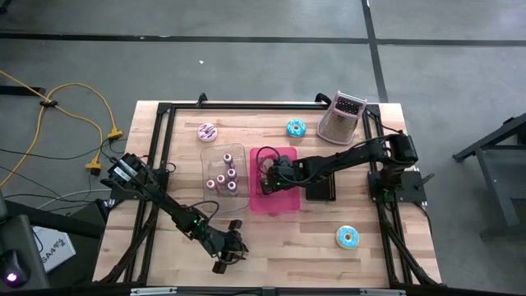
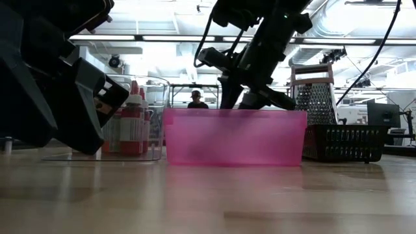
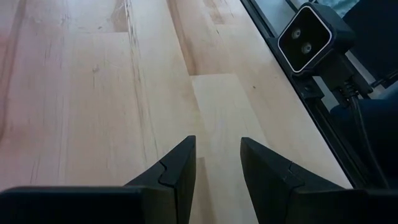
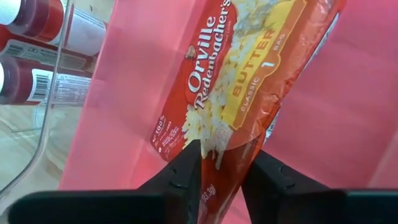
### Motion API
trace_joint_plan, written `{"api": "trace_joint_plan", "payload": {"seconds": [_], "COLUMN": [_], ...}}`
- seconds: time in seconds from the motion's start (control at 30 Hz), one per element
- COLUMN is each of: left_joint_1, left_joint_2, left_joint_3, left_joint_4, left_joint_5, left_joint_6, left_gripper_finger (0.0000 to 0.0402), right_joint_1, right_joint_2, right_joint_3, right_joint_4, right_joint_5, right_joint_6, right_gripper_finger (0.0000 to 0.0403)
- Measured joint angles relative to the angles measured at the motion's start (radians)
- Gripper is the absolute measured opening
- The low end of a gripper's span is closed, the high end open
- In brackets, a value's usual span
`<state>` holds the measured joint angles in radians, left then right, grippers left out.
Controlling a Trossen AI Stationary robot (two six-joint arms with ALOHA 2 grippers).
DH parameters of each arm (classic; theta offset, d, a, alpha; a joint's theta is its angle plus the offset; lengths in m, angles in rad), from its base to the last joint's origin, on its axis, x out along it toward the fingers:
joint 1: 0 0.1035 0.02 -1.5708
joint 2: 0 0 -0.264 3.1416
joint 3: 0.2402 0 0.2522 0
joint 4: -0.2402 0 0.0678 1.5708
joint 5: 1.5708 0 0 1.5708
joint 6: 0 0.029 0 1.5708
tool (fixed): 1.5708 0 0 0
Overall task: Pick & Place Food Item
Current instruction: Put the red popcorn pack into the pink bin, then put the bottom blue donut into the black bin
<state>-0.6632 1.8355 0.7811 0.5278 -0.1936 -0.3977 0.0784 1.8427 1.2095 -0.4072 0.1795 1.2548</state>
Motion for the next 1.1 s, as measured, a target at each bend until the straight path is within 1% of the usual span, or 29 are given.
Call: {"api": "trace_joint_plan", "payload": {"seconds": [0.2, 0.43, 0.63, 0.8, 0.9, 0.97, 1.1], "left_joint_1": [0.000, 0.000, 0.000, 0.000, 0.000, 0.000, 0.000], "left_joint_2": [0.000, 0.000, 0.000, 0.000, 0.000, 0.000, 0.000], "left_joint_3": [0.000, 0.000, 0.000, 0.000, 0.000, 0.000, 0.000], "left_joint_4": [0.000, 0.000, 0.000, 0.000, -0.001, -0.007, -0.006], "left_joint_5": [0.000, 0.000, -0.001, -0.001, -0.001, -0.001, -0.001], "left_joint_6": [0.001, 0.001, 0.001, 0.001, 0.001, 0.001, 0.001], "left_gripper_finger": [0.0122, 0.0122, 0.0122, 0.0122, 0.0122, 0.0122, 0.0122], "right_joint_1": [0.000, 0.000, -0.001, -0.009, -0.016, -0.024, -0.034], "right_joint_2": [0.000, 0.000, 0.000, 0.000, -0.004, -0.029, -0.099], "right_joint_3": [0.000, 0.000, 0.000, 0.000, 0.000, 0.000, 0.000], "right_joint_4": [-0.014, -0.070, -0.079, -0.078, -0.066, -0.066, -0.067], "right_joint_5": [-0.007, -0.050, -0.067, -0.090, -0.121, -0.137, -0.130], "right_joint_6": [-0.019, -0.027, -0.050, -0.060, -0.097, -0.118, -0.153], "right_gripper_finger": [0.0110, 0.0144, 0.0167, 0.0173, 0.0173, 0.0173, 0.0173]}}
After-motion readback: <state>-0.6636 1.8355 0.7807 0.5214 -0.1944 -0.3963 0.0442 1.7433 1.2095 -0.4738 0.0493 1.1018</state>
